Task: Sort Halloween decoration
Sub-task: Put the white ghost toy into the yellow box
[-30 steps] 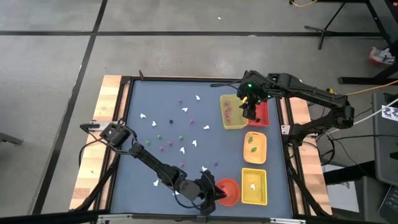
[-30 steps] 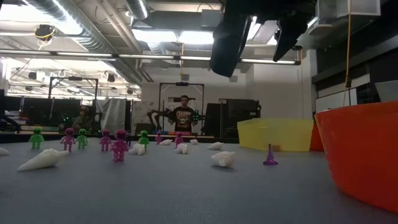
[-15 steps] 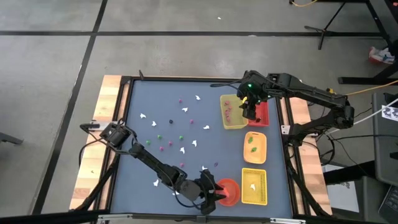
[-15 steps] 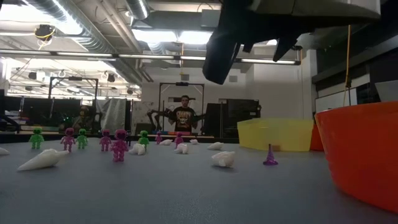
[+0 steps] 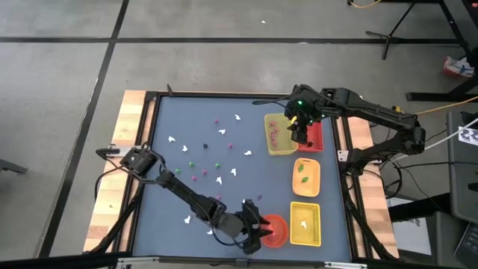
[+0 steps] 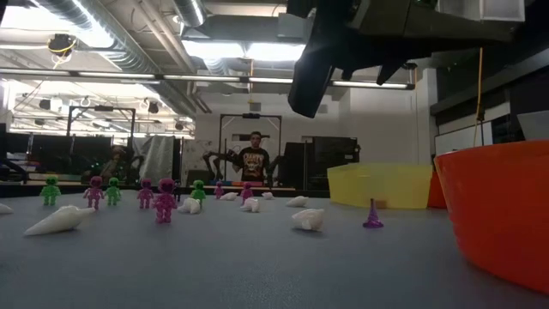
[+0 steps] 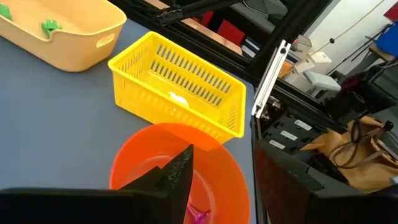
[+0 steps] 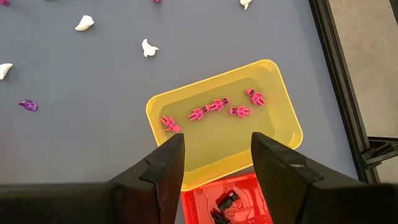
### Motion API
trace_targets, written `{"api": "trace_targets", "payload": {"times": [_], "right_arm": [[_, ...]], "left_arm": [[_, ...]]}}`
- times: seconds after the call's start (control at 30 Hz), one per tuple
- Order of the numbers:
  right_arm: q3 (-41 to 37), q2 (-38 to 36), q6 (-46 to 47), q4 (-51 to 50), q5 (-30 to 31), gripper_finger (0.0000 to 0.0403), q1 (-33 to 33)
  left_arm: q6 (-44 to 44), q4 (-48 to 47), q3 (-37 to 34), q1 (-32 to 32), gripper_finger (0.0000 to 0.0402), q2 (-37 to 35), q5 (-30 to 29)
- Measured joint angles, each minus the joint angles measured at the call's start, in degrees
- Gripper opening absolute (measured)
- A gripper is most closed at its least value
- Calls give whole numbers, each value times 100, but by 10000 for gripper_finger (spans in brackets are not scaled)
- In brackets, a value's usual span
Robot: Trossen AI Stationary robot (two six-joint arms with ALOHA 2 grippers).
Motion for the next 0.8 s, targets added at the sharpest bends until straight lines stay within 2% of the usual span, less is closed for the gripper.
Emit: {"api": "trace_targets", "payload": {"times": [0.6, 0.8], "right_arm": [[0, 0, -58, 1, 0, 184, 0], [0, 0, -58, 2, 0, 184, 1]], "left_arm": [[1950, 40, 0, 223, 151, 0, 0], [2105, -9, 0, 356, 151, -2, 64]]}}
